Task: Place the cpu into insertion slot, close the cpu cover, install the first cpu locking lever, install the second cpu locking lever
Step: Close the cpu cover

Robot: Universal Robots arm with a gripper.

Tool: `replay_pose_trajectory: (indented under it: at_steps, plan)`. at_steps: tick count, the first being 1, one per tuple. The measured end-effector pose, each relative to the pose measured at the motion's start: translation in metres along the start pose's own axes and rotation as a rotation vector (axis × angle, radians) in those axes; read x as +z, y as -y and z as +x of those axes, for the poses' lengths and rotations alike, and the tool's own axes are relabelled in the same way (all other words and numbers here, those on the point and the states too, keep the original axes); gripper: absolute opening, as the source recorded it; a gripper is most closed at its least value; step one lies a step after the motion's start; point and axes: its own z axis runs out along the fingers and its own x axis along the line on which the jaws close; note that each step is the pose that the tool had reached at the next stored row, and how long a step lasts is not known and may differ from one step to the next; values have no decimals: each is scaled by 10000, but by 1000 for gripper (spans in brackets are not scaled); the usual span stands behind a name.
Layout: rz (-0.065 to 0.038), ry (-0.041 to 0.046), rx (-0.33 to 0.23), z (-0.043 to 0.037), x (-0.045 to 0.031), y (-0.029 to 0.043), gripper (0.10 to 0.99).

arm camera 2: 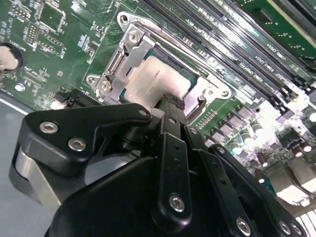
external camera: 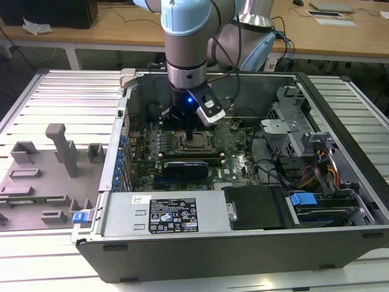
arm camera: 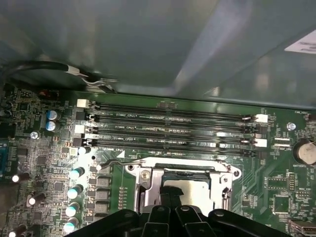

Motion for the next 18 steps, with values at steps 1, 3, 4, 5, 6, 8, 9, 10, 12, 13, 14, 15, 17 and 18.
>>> replay_pose_trajectory:
  at_steps: [1, 3, 4, 5, 6, 8, 9, 10, 12, 13, 14, 15, 17, 18]
  plan:
    - [-1, 1, 1, -4, -50, -4, 106]
    - [0, 0, 0, -11, -129, -11, 106]
    - [1, 0, 0, -13, -160, -13, 106]
    - [3, -2, -1, -14, -169, -14, 106]
    - [5, -10, -2, -20, -170, -14, 106]
    - [2, -106, 10, -76, -167, 0, 106]
    - [0, -148, 13, -103, -166, 5, 106]
    - [-2, -217, 16, -131, -164, 8, 106]
    - [20, -520, 42, -190, -165, 13, 106]
    - [24, -586, 42, -199, -166, 13, 106]
    - [27, -612, 36, -202, -167, 14, 106]
    - [28, -615, 34, -201, -167, 14, 106]
    - [28, -615, 32, -203, -167, 14, 106]
    - [28, -616, 33, -228, -165, 18, 106]
